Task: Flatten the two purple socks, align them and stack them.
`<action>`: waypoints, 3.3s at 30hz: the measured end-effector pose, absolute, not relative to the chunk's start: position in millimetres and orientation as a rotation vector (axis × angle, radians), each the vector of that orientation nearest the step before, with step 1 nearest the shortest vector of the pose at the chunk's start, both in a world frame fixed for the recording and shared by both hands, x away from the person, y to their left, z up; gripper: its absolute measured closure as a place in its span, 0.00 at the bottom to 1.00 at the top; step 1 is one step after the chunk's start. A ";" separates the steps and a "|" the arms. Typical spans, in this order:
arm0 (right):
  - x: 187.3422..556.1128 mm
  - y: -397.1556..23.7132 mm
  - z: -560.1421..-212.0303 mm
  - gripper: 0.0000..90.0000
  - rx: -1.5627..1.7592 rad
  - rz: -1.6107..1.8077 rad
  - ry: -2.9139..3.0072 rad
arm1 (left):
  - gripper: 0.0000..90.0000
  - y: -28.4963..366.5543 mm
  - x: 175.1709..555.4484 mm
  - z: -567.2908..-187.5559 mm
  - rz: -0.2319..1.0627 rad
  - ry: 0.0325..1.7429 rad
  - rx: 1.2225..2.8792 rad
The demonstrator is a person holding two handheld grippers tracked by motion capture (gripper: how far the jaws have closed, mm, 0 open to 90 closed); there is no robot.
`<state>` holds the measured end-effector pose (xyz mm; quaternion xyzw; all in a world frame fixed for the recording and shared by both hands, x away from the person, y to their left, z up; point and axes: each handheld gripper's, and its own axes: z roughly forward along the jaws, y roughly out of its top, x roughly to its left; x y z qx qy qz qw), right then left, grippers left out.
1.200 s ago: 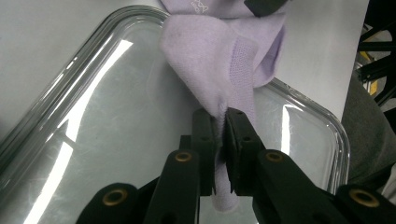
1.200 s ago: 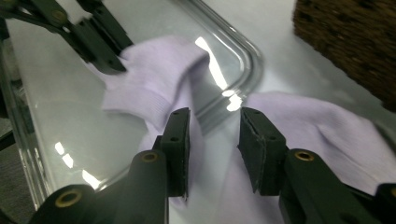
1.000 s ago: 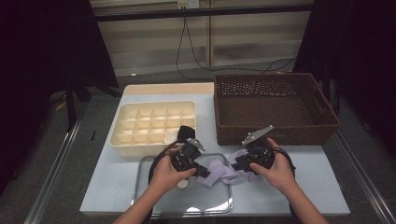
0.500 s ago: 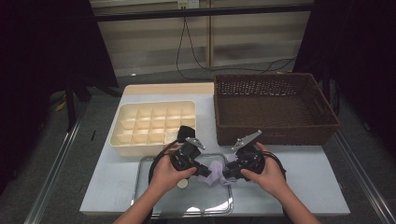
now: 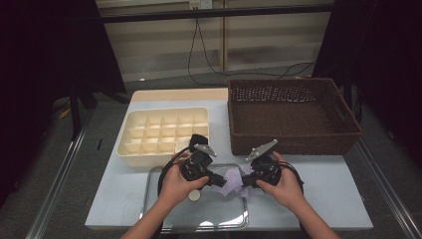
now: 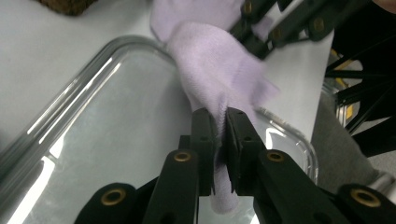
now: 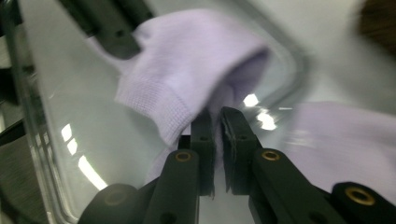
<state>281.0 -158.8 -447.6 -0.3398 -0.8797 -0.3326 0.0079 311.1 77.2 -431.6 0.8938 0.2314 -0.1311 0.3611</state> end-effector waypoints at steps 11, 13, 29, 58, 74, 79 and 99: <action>280.8 -162.7 -445.3 0.78 -1.096 -1.043 -2.790 | 0.92 84.2 312.7 -441.4 -0.411 0.637 2.316; 281.2 -162.8 -443.3 0.73 -1.111 -1.056 -2.782 | 0.92 86.1 312.4 -444.6 -0.427 0.651 2.329; 282.6 -148.0 -458.2 0.84 -1.038 -0.964 -2.792 | 0.88 102.3 315.5 -448.1 -0.442 0.696 2.321; 281.2 -147.4 -458.6 0.95 -1.035 -0.961 -2.784 | 0.74 69.1 292.7 -462.0 -0.181 0.510 2.415; 280.4 -149.9 -459.5 0.96 -1.019 -0.972 -2.781 | 0.97 84.2 300.6 -447.8 -0.289 0.701 2.294; 279.3 -151.4 -459.9 0.96 -1.008 -0.977 -2.777 | 0.97 102.1 311.2 -438.5 -0.286 0.744 2.242; 268.7 -166.7 -455.4 0.95 -1.054 -0.966 -2.797 | 0.84 122.1 324.3 -440.2 -0.271 0.828 2.185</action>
